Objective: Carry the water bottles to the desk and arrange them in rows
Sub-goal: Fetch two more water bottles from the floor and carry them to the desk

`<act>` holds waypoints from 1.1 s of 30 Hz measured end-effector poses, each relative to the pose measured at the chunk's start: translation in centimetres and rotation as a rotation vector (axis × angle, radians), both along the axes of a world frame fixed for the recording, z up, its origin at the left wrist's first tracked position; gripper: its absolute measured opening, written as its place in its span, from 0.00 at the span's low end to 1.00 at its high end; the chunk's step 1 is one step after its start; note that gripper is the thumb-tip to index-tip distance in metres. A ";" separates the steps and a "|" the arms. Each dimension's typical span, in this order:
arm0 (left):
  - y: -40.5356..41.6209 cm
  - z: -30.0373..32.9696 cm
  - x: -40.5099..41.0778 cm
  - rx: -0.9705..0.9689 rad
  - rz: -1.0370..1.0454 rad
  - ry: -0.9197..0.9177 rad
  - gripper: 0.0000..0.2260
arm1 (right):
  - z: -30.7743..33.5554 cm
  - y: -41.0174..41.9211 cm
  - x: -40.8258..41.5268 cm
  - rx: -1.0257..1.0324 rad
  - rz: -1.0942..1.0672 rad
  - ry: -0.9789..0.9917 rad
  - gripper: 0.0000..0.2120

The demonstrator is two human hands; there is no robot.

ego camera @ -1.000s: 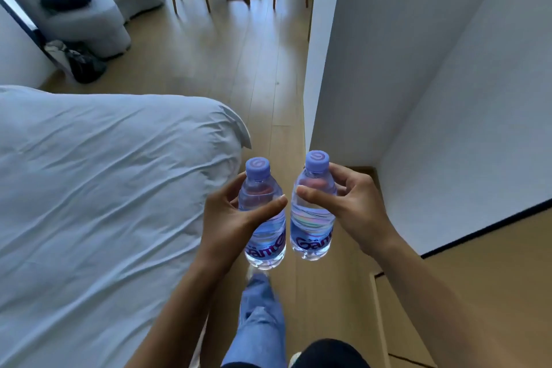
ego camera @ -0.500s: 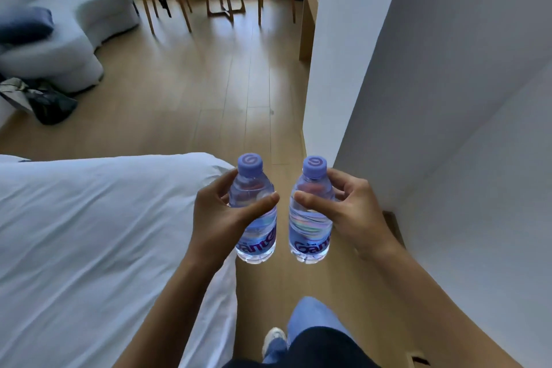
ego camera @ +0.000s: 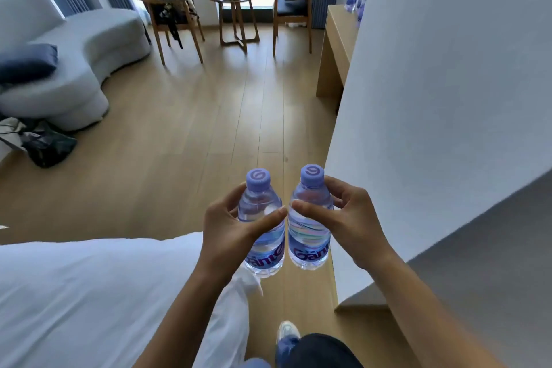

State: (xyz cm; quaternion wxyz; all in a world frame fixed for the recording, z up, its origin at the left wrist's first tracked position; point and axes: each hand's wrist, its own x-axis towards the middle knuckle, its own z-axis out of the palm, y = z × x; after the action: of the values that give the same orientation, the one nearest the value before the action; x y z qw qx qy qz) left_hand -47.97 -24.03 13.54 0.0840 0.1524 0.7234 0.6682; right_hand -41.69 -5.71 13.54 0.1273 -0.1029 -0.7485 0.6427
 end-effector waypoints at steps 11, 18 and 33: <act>7.1 -0.1 -24.7 0.014 -0.035 0.001 0.18 | 0.2 7.1 -24.1 -0.008 -0.024 0.045 0.16; 11.2 0.0 -42.1 -0.026 -0.087 0.009 0.19 | 0.4 11.0 -40.0 -0.034 -0.129 0.025 0.13; 26.6 0.2 -69.6 -0.044 -0.202 0.020 0.17 | 0.1 25.2 -65.9 -0.047 -0.169 -0.015 0.15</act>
State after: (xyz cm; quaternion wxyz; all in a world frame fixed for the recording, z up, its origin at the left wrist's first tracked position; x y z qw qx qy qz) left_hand -117.60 2.56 13.76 0.1468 0.2294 0.7195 0.6388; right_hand -107.60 19.45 13.63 0.1731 -0.1735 -0.7229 0.6461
